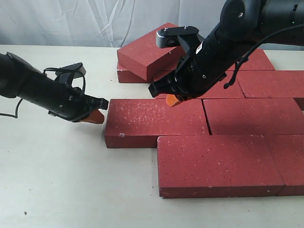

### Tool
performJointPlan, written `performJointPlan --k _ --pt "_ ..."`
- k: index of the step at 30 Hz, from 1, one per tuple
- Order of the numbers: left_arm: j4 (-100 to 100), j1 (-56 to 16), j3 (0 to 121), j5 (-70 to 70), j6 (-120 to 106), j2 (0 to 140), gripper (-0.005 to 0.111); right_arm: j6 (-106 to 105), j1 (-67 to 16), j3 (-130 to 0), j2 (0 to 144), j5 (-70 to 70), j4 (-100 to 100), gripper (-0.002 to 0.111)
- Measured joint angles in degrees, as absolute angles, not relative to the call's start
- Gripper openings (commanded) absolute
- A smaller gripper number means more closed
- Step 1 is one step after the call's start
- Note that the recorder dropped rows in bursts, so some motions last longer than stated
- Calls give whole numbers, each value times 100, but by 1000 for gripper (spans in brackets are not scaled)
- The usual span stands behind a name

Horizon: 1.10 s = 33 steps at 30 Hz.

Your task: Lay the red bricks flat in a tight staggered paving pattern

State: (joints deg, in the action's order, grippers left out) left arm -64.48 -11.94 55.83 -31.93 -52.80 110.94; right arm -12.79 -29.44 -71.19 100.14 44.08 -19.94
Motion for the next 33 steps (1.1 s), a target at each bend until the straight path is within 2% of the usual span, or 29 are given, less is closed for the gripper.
performJointPlan --k 24,33 --pt "-6686 -1486 5583 -3255 -5262 11073 0 -1279 -2944 -7119 10014 4408 -1994 -1" --pt "-6143 -1385 5615 -3495 -4410 11059 0 -1268 -2944 -7119 10014 4381 -1994 -1"
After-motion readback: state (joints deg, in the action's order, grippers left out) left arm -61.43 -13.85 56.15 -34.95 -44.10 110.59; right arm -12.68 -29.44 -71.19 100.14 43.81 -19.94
